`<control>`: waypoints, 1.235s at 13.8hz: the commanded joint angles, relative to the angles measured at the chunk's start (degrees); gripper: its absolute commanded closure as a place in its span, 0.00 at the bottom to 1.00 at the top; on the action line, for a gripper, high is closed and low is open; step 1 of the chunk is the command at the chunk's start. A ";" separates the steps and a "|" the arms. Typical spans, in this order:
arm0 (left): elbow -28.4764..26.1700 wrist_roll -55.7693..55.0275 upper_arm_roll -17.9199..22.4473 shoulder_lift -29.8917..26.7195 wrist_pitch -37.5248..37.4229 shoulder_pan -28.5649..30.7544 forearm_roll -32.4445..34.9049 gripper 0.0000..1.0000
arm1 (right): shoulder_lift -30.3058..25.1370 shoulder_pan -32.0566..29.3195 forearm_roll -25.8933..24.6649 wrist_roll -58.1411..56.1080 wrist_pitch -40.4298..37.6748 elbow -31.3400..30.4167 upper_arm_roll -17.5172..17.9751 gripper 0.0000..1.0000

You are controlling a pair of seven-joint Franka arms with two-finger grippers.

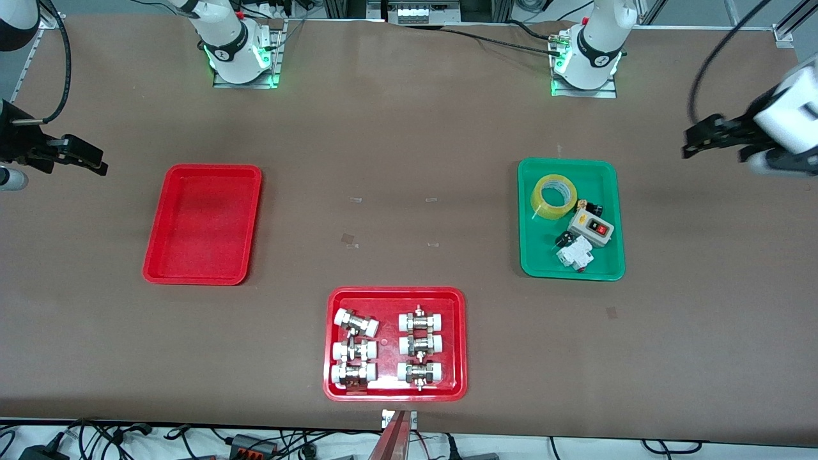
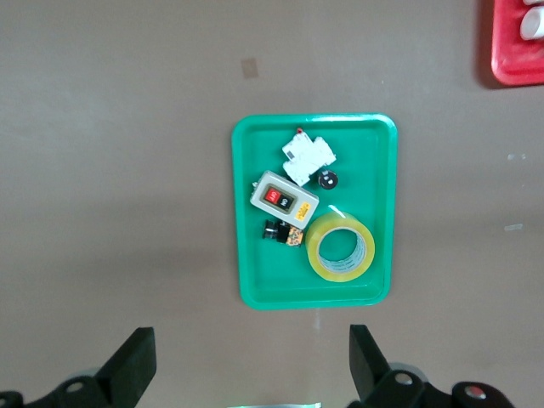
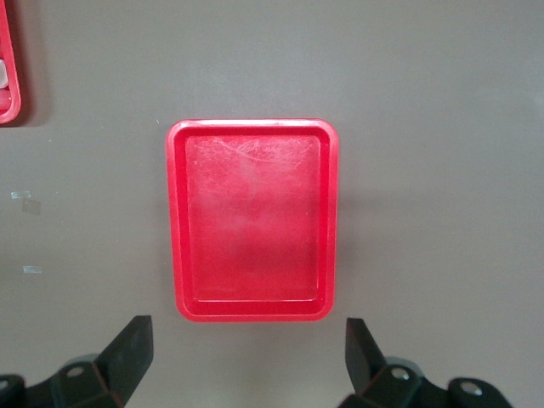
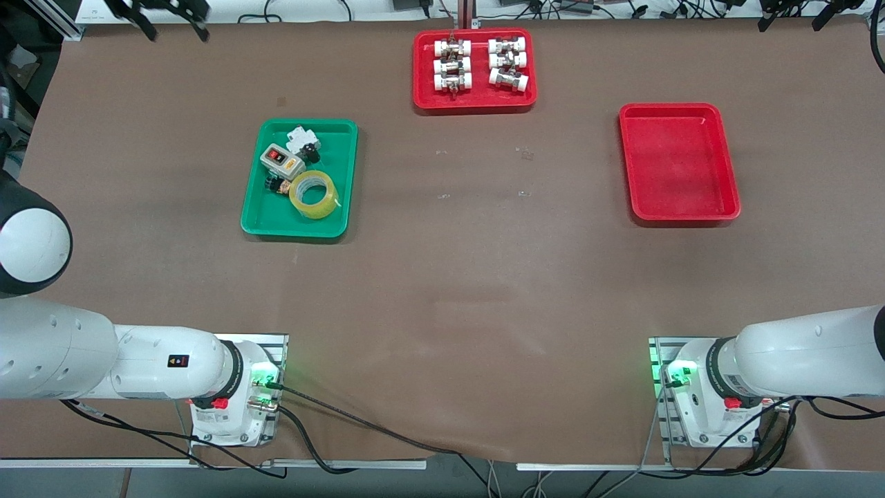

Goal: Left arm passes tape to right arm into tray
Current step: 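Move the left gripper over the yellow tape roll in the green tray, then lower the left gripper and grasp the yellow tape roll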

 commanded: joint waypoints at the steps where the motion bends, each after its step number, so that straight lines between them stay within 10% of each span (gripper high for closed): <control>1: -9.82 -0.73 -1.55 -1.30 6.71 0.11 -0.99 0.00 | -0.30 -0.19 0.67 -0.99 -0.19 0.06 0.20 0.00; 9: -36.02 -16.79 -5.42 2.21 33.24 -0.15 -1.07 0.00 | -0.03 -0.37 0.58 -0.90 0.25 0.23 0.38 0.00; 17: -40.16 -23.05 -8.67 12.59 45.65 -0.24 -1.07 0.00 | 0.14 -0.46 0.67 -0.81 -0.45 1.99 0.29 0.00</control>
